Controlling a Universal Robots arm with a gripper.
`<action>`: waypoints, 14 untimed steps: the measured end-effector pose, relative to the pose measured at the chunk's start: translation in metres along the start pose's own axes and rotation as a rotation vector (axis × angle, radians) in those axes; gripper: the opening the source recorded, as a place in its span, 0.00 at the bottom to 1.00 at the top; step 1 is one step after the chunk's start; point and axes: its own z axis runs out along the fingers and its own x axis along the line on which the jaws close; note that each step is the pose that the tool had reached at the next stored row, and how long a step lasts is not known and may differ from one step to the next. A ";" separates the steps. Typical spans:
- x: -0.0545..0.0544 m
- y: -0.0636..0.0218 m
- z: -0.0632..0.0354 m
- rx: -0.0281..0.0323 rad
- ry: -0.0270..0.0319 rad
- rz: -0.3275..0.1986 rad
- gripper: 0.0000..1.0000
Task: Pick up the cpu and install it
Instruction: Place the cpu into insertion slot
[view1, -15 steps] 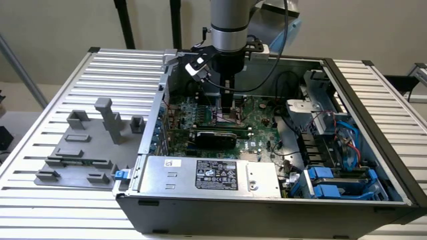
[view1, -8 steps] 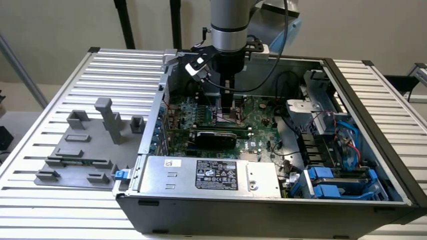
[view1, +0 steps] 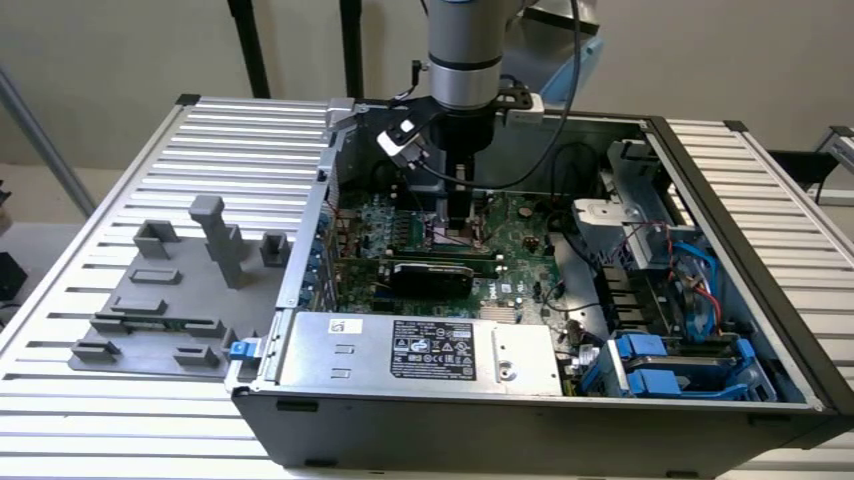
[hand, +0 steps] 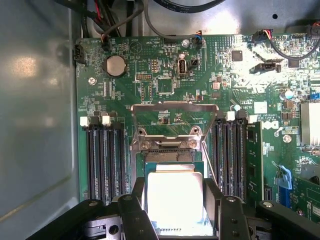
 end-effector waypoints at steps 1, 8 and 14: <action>0.000 0.0003 0.0014 -0.0001 -0.0003 -0.001 0.55; 0.000 0.0002 0.0051 -0.0004 -0.0031 -0.005 0.55; 0.000 -0.0004 0.0126 -0.0012 -0.0179 -0.007 0.55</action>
